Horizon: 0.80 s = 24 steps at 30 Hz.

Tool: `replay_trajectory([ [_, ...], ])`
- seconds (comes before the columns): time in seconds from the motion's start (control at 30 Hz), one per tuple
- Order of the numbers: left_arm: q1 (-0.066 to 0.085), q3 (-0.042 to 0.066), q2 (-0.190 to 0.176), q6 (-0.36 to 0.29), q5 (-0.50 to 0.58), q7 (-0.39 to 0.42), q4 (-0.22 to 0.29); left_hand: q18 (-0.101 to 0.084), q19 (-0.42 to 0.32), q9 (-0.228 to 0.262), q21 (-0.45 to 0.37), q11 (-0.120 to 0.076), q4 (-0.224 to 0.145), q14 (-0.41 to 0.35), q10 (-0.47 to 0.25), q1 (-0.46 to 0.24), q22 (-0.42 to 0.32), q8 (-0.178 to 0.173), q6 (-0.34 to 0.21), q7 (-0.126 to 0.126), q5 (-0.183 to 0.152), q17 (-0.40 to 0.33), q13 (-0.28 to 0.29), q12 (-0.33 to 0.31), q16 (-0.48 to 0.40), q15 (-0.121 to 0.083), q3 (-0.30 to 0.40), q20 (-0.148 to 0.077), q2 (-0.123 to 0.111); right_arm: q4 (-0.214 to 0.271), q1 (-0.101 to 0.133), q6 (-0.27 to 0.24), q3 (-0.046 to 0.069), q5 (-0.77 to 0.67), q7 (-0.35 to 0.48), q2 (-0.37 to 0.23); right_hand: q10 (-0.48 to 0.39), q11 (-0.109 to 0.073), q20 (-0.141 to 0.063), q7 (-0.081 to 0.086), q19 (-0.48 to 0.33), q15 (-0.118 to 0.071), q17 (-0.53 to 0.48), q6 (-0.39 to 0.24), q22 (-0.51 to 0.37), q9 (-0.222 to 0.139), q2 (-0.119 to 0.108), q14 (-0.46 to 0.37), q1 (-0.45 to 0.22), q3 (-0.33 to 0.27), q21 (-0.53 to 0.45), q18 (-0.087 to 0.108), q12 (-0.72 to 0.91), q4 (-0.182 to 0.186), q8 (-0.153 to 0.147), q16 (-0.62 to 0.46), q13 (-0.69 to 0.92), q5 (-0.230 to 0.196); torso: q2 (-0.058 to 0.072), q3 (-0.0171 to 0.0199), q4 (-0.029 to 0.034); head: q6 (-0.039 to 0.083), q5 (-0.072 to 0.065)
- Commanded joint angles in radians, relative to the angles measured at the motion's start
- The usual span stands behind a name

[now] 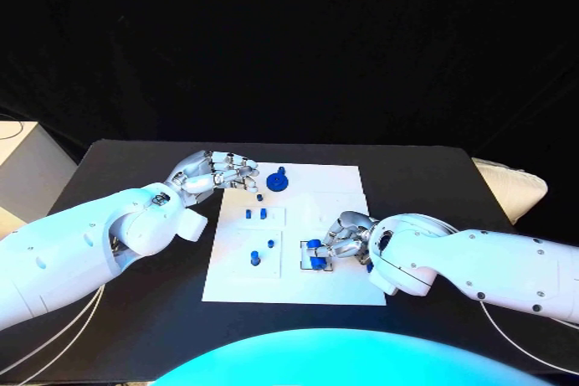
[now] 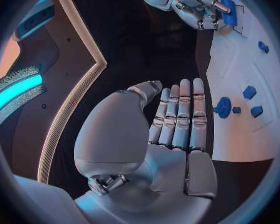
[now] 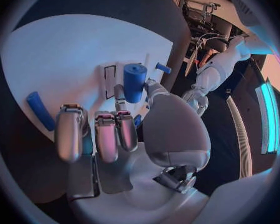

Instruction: Assemble the parts on the task board

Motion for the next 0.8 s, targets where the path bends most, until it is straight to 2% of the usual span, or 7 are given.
replay_trajectory([
  [0.03, 0.0, 0.001, 0.002, 0.019, 0.004, 0.003, 0.002, 0.002, 0.005, -0.001, -0.005, 0.006, 0.0, 0.006, 0.002, -0.002, -0.002, -0.004, 0.0, 0.003, 0.002, 0.002, 0.0, -0.005, -0.005, 0.001, 0.0, 0.005, 0.005, -0.012, -0.002, 0.014, -0.001, -0.026, -0.006, 0.007, 0.049, -0.007, -0.005, 0.004, 0.076, -0.009, 0.25, 0.005, 0.214, 0.001, -0.001, 0.101, -0.007, 0.006, -0.006, -0.009, -0.006, 0.001, 0.002, 0.003, 0.188, -0.005, 0.0, -0.0003, -0.0012, 0.0, -0.001],
  [0.4, 0.0, 0.001, 0.001, 0.02, 0.005, -0.001, -0.002, 0.002, 0.005, -0.002, -0.005, 0.006, 0.001, 0.006, 0.002, -0.003, -0.002, -0.004, 0.0, 0.003, 0.002, 0.002, 0.0, -0.006, -0.006, 0.001, -0.001, 0.005, 0.005, -0.028, -0.007, -0.003, -0.001, -0.072, -0.008, 0.032, 0.049, -0.007, -0.005, 0.003, 0.076, -0.009, 0.255, 0.008, 0.216, 0.002, -0.004, 0.102, -0.02, 0.006, 0.001, -0.01, -0.007, 0.002, 0.006, 0.005, 0.188, -0.008, 0.001, -0.0007, -0.0002, 0.0, 0.003],
  [0.63, 0.0, 0.001, 0.0, 0.022, 0.006, -0.003, -0.001, 0.002, 0.005, -0.002, -0.006, 0.006, 0.002, 0.006, 0.002, -0.005, -0.002, -0.004, 0.0, 0.004, 0.002, 0.003, 0.0, -0.006, -0.007, 0.002, -0.001, 0.005, 0.005, -0.034, -0.009, 0.018, -0.001, -0.081, -0.009, 0.041, 0.047, -0.008, -0.005, 0.003, 0.076, -0.009, 0.254, 0.007, 0.215, 0.003, -0.006, 0.102, -0.027, 0.005, -0.003, -0.009, -0.009, 0.002, 0.007, 0.005, 0.186, -0.011, 0.0, -0.0013, 0.0007, 0.0, 0.012],
  [0.7, 0.0, 0.001, 0.0, 0.022, 0.006, -0.004, -0.001, 0.002, 0.005, -0.002, -0.006, 0.006, 0.002, 0.006, 0.002, -0.005, -0.002, -0.004, 0.0, 0.004, 0.002, 0.003, 0.0, -0.006, -0.007, 0.002, -0.001, 0.005, 0.005, -0.035, -0.009, 0.026, -0.001, -0.084, -0.01, 0.043, 0.043, -0.007, -0.004, 0.003, 0.075, -0.009, 0.252, 0.004, 0.214, 0.004, -0.011, 0.101, -0.04, 0.003, -0.006, -0.009, -0.015, 0.001, 0.01, 0.004, 0.181, -0.03, 0.0, -0.0015, 0.0005, 0.0, 0.011],
  [0.8, 0.0, 0.001, 0.0, 0.022, 0.007, -0.004, -0.001, 0.002, 0.005, -0.002, -0.006, 0.006, 0.002, 0.006, 0.002, -0.005, -0.002, -0.004, 0.0, 0.004, 0.002, 0.003, 0.0, -0.006, -0.007, 0.002, -0.001, 0.005, 0.005, -0.037, -0.011, 0.024, -0.001, -0.092, -0.011, 0.044, 0.041, -0.007, -0.004, 0.003, 0.074, -0.008, 0.251, 0.001, 0.213, 0.007, -0.012, 0.101, -0.06, -0.002, -0.009, -0.008, -0.019, 0.001, 0.016, 0.003, 0.179, -0.091, 0.0, -0.0016, 0.0001, 0.0, 0.011],
])
